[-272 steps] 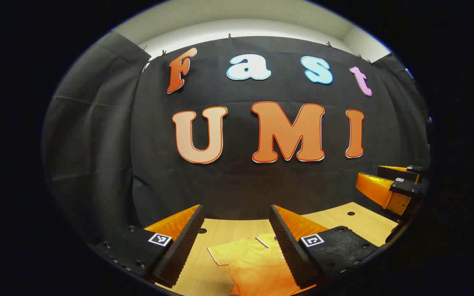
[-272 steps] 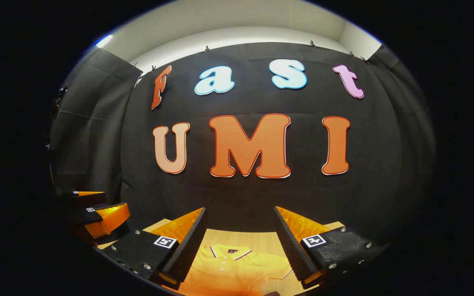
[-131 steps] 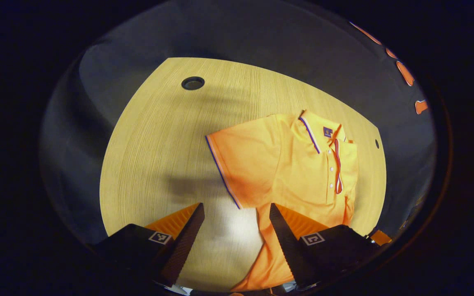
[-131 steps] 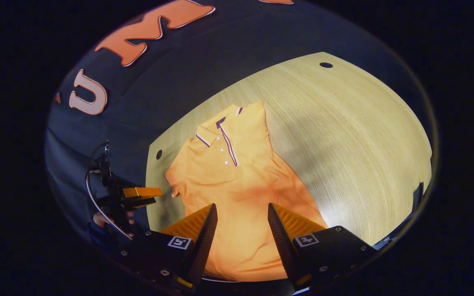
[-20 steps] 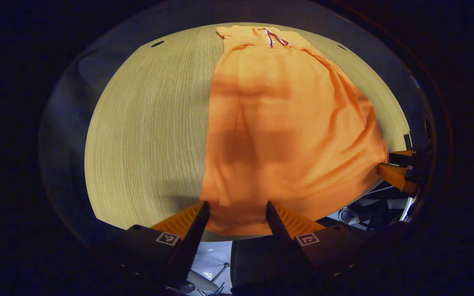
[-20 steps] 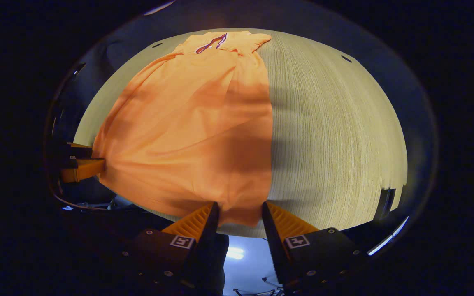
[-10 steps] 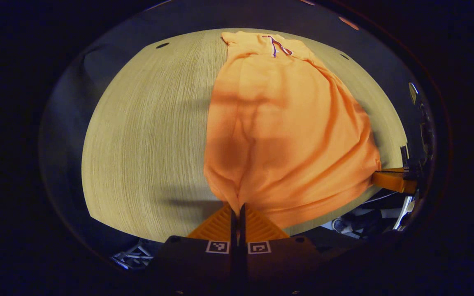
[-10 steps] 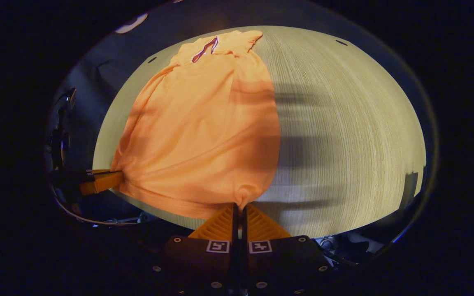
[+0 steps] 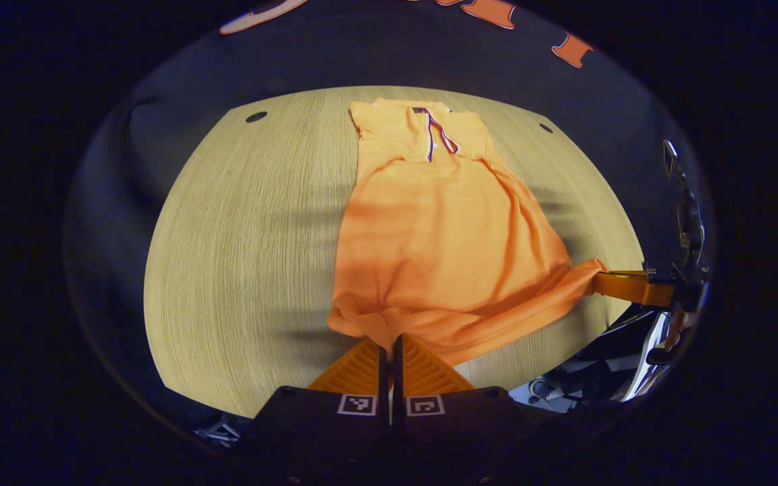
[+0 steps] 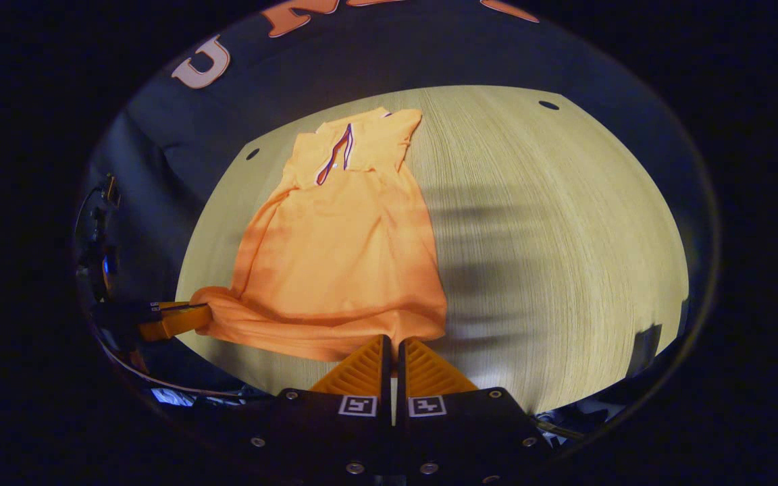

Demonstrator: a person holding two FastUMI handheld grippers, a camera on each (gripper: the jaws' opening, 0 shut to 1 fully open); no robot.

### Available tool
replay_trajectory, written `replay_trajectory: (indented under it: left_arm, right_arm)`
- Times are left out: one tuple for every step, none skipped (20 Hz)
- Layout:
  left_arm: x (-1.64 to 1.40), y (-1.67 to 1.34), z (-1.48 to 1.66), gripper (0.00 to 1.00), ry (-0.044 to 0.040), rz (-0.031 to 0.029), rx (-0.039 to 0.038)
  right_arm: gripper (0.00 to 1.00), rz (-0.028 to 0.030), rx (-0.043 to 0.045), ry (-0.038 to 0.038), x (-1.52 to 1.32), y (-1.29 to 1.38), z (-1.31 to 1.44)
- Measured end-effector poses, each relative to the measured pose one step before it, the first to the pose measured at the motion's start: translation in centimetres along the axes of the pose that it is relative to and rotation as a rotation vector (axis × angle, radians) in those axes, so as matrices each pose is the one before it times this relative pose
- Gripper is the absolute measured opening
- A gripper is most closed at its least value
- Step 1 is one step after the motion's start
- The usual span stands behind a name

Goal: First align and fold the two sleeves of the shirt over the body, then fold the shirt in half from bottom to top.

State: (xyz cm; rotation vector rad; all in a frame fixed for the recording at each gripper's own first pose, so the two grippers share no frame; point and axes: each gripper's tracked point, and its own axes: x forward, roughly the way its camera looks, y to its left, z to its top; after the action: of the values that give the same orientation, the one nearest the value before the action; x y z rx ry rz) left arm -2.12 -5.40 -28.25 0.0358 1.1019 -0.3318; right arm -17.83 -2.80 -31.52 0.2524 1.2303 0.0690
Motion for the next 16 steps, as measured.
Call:
replay_trajectory:
  left_arm:
    - [0.056,0.092,1.059,0.02,-0.00479,-0.00266,0.00796]
    - [-0.013,-0.020,1.184,0.02,-0.00971,-0.00914,0.00713]
    - [0.105,0.055,1.083,0.02,-0.00261,-0.00281,0.00837]
    - [0.090,0.165,1.240,0.02,-0.00906,-0.00175,0.00923]
    - [0.270,0.221,1.308,0.02,-0.00454,-0.00236,0.00646]
    - [0.152,0.211,1.280,0.02,-0.00796,-0.00641,0.00560]
    - [0.218,0.241,1.193,0.02,-0.00671,-0.00355,0.00087]
    - [0.265,0.129,1.596,0.02,-0.01138,-0.00634,0.00650]
    - [0.299,0.519,1.397,0.02,-0.01221,-0.00113,0.00671]
    - [0.125,0.449,1.427,0.02,-0.01102,-0.00248,0.00106]
    - [0.249,0.267,1.161,0.02,-0.00285,-0.00325,-0.00131]
    - [0.351,0.423,1.219,0.02,-0.00309,-0.00202,-0.00491]
    - [0.350,0.541,1.328,0.02,-0.00212,-0.00508,-0.00232]
    - [0.480,0.368,1.187,0.02,-0.00081,-0.00923,-0.00858]
    - [0.500,0.032,0.993,0.02,0.00440,-0.02070,-0.01861]
    - [0.568,-0.050,0.784,0.01,0.01362,-0.02239,-0.01627]
  right_arm:
    - [0.03,-0.00886,0.00207,-0.01329,0.003,-0.328,1.204]
    - [0.03,-0.00141,-0.00733,-0.00172,-0.036,-0.004,0.891]
    - [0.03,-0.00768,-0.00560,-0.01304,-0.017,-0.164,1.350]
    - [0.03,-0.00650,-0.00769,-0.01036,0.040,-0.010,1.202]
    - [0.03,-0.00631,-0.00878,-0.01213,-0.045,-0.136,1.347]
    - [0.03,-0.00776,-0.00914,-0.01489,-0.154,-0.113,1.409]
    - [0.03,-0.00737,-0.00990,-0.01178,0.071,-0.043,1.402]
    - [0.03,-0.00837,-0.01061,-0.01407,-0.009,-0.016,1.378]
    - [0.03,-0.00328,-0.01076,-0.00826,-0.005,-0.067,1.344]
    - [0.03,-0.00715,-0.00675,-0.01016,0.122,-0.028,1.291]
    - [0.03,-0.00440,-0.00622,-0.00490,0.366,-0.061,1.280]
    - [0.03,-0.00446,-0.00449,-0.00324,0.467,0.080,1.084]
    - [0.03,-0.00340,-0.00280,-0.00430,0.558,-0.072,1.201]
    - [0.03,-0.00548,-0.00333,-0.00165,0.371,-0.197,0.994]
    - [0.03,-0.01022,0.00995,-0.00265,0.485,-0.440,0.939]
    - [0.03,0.00215,0.01780,-0.00113,0.513,-0.070,0.812]
